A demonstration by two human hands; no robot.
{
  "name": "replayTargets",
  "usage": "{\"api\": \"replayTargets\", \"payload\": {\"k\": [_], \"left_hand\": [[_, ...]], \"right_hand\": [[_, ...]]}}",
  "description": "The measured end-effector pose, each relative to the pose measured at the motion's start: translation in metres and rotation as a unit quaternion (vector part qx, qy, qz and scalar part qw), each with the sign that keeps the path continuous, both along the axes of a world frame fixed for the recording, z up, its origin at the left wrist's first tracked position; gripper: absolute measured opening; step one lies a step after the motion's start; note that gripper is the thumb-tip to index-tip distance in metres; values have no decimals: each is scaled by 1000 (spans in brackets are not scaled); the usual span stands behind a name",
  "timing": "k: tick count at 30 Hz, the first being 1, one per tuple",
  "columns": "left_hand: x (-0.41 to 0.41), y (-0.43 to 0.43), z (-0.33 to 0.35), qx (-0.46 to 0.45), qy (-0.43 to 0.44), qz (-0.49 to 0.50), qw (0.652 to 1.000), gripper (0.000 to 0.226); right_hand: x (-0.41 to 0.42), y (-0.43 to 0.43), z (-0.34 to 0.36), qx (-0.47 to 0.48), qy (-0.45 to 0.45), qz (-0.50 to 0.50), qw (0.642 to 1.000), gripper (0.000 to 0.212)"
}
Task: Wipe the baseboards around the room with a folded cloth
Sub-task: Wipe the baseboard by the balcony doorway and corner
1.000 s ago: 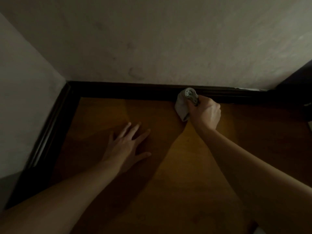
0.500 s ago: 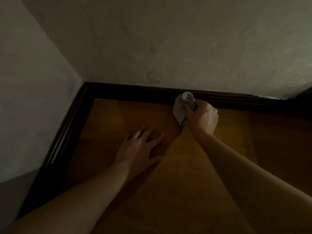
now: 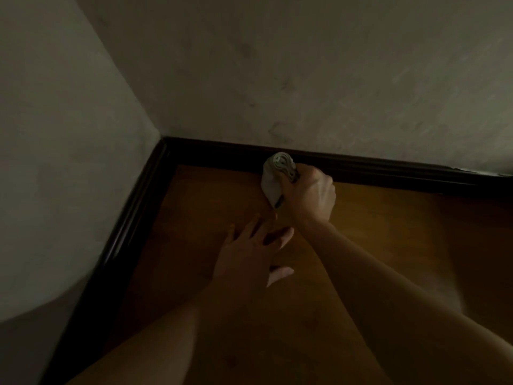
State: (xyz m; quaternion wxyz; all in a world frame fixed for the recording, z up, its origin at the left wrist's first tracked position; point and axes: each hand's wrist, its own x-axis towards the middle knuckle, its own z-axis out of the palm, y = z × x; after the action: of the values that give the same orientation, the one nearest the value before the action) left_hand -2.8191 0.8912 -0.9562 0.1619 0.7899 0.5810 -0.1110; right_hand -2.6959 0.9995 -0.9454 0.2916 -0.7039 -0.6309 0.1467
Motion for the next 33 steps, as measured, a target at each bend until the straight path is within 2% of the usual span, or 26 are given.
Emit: {"api": "replayTargets", "payload": {"k": [4, 10, 18, 25, 33], "left_hand": [[0, -1, -2, 7, 2, -4, 1000, 77], [0, -1, 0, -5, -19, 14, 1000, 74], [1, 2, 9, -5, -16, 14, 1000, 72], [26, 13, 17, -26, 20, 36, 999, 72], [23, 14, 14, -24, 28, 17, 999, 76]], "right_hand": [[-3, -4, -2, 14, 7, -27, 1000, 34], [-27, 2, 5, -20, 10, 33, 999, 33], [54, -7, 4, 8, -21, -20, 1000, 32], [126, -13, 4, 29, -63, -61, 996, 34], [153, -15, 3, 23, -42, -118, 992, 35]]}}
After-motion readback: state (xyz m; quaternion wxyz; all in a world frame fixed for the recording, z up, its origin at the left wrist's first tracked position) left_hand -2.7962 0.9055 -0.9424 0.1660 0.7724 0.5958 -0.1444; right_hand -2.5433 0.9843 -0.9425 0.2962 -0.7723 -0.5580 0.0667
